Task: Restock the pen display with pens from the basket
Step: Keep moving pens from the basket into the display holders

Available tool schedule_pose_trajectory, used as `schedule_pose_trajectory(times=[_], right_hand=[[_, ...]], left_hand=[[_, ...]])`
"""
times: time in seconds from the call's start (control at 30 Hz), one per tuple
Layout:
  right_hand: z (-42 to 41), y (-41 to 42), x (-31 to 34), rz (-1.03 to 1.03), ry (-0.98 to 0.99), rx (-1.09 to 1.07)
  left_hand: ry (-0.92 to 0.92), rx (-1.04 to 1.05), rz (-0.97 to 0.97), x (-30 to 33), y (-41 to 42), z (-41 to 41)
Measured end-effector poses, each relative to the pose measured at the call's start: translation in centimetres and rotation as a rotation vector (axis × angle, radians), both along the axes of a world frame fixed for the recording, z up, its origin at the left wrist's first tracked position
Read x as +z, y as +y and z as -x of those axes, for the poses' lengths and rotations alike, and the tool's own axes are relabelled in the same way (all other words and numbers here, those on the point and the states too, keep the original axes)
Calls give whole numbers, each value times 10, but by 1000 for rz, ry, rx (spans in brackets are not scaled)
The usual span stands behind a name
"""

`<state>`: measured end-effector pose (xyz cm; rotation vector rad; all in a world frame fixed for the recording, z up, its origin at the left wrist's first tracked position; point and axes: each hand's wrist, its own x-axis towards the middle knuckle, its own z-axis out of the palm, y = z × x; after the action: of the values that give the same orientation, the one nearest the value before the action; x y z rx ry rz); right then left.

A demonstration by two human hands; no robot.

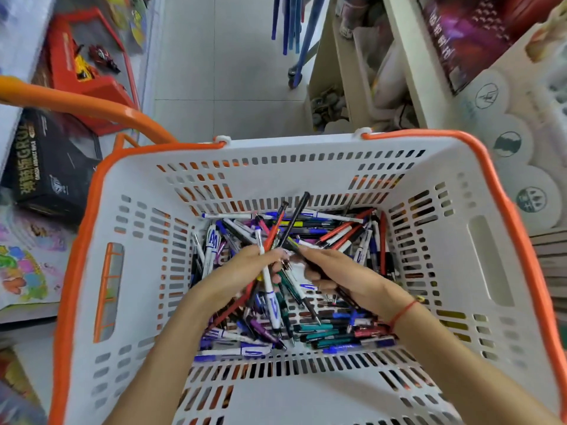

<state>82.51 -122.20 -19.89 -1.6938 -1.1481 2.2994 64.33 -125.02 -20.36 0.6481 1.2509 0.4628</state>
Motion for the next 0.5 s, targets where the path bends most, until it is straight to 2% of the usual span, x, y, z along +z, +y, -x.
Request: schedule_pose_trajectory(times=[0.07,0.17,0.33,0.5], right_hand=[[-11,0,7,4,22,-1],[-19,0,19,-34,15,3],[-22,6,24,-44,-34,-59],[-10,-3,18,-128,-92,-148]], left_hand=[[-290,127,167,9,1,-3],[-529,192,274,7,0,-3],[-598,155,351,9,-3,1],[-689,-30,372,11,-9,4]])
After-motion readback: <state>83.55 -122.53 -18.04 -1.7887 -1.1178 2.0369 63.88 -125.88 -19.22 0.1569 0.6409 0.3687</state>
